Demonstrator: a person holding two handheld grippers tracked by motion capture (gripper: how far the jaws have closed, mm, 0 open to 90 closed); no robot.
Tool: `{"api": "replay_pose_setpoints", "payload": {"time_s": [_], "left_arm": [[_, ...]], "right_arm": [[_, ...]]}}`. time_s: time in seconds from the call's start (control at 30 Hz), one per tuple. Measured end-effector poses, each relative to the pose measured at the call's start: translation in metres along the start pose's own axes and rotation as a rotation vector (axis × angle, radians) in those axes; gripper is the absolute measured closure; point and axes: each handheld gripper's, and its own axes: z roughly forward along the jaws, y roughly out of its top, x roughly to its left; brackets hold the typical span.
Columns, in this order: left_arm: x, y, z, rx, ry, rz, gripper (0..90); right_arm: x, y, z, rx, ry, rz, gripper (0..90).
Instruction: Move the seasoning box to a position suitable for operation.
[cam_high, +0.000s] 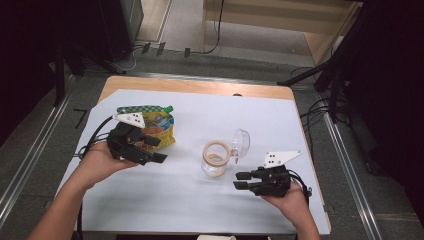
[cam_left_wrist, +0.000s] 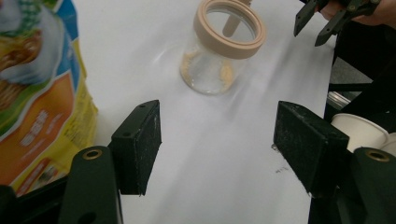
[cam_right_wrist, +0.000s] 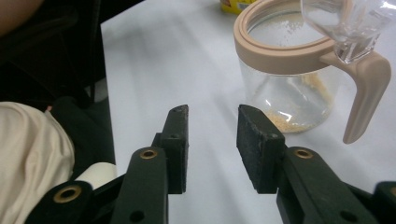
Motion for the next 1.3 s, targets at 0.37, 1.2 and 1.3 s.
{"api": "replay_pose_setpoints", "payload": {"time_s": [0.37,1.2,1.3], "left_arm": [[0.011,-0.009,-0.009,0.002,0.011,-0.022,35.0],[0.047,-0.041,-0.063,-0.053,0.167,-0.132,35.6],[0.053,-0.046,-0.063,-0.039,0.191,-0.142,35.5]], "right_arm": [[0.0,0.001,0.006,0.031,-0.037,0.013,59.1],[0.002,0.003,0.01,0.049,-0.073,0.021,53.9],[0.002,0.003,0.01,0.047,-0.071,0.019,53.9]]}}
